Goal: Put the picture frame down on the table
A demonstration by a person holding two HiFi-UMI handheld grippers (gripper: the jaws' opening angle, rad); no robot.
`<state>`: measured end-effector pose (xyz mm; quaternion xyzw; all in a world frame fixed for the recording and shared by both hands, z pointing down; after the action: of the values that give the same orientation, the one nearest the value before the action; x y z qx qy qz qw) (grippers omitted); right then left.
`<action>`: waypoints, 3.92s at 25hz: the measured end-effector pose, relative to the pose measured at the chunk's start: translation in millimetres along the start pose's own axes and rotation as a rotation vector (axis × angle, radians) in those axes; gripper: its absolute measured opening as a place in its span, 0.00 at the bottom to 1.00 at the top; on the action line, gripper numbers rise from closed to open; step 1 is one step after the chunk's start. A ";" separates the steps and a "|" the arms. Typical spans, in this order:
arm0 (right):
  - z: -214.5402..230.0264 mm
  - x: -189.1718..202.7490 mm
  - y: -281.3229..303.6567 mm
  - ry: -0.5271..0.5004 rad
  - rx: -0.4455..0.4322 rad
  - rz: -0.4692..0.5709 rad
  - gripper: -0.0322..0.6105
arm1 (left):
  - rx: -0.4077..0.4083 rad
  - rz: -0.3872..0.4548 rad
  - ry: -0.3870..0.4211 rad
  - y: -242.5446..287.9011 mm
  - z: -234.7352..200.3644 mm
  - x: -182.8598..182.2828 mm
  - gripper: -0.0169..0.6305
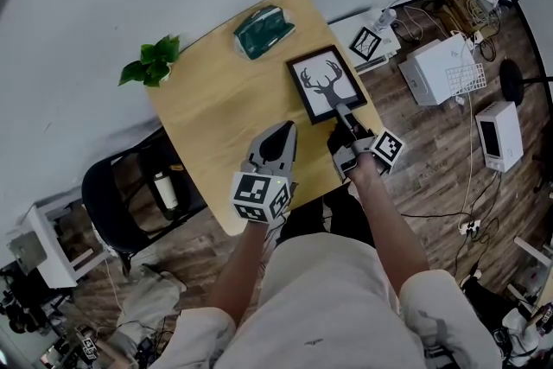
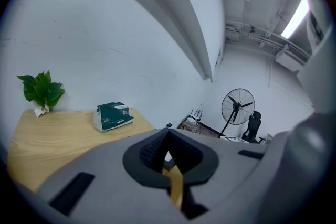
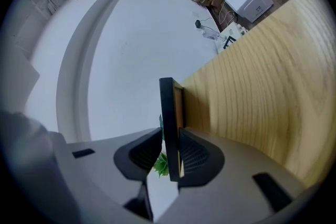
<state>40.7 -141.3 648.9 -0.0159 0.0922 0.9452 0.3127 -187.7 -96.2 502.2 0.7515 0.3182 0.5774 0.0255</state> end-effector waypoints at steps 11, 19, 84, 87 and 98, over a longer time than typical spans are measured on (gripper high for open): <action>1.2 -0.2 -0.3 -0.037 0.099 0.014 0.44 | 0.004 -0.001 0.003 1.8 2.2 1.3 0.04; 3.0 -2.2 4.2 -0.057 0.136 -0.001 0.51 | -0.004 -0.006 0.004 2.0 0.4 0.9 0.04; -28.9 6.6 -31.8 -0.156 0.179 -0.066 0.82 | -0.069 0.038 0.041 -22.5 29.2 -4.7 0.04; -37.3 4.3 -48.3 -0.166 0.143 -0.096 0.70 | -0.086 0.049 0.037 -29.4 49.1 -2.1 0.04; -56.6 0.7 -121.5 -0.175 0.015 -0.169 0.24 | -0.148 0.087 0.059 -69.5 131.7 15.5 0.04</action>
<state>110.8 -55.7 573.2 0.0614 0.0697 0.9125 0.3984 -100.4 10.4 443.5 0.7433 0.2424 0.6218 0.0464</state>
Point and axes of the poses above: the fingertips, and each gripper's own axes: y forward along the fingers, z to its right, x out of its underside, the point moved 10 cm from there along -y, backward along the fingers, and after that the axes turned 3 degrees about -x, right-handed, at the moved point
